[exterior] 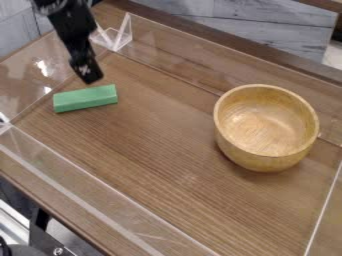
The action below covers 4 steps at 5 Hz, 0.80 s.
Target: Put the green block in the brown bowl
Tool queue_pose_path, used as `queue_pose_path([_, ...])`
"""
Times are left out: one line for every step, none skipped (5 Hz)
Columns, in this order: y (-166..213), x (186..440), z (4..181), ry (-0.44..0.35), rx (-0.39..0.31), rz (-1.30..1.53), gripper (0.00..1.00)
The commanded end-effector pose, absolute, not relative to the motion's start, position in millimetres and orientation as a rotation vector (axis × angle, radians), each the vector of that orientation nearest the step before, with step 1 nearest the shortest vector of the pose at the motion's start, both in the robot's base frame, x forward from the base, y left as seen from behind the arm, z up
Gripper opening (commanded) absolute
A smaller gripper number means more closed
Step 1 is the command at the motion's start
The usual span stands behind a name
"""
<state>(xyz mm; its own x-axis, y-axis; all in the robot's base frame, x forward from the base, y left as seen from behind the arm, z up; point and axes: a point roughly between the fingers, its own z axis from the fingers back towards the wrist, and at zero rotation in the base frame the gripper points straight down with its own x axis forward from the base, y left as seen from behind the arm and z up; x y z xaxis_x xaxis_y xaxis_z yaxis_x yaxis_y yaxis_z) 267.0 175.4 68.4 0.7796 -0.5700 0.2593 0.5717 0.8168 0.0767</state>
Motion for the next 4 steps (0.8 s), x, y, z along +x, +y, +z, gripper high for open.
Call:
queue_pose_path([184, 272, 67.7, -0.303, 0.035, -0.628, 1.0])
queue_pose_path([186, 274, 55.9, -0.295, 0.03, -0.628, 1.0])
queue_pose_path([187, 275, 46.0, -0.287, 0.024, -0.624, 1.0])
queue_pose_path([188, 277, 36.6, -0.28, 0.018, -0.619, 1.0])
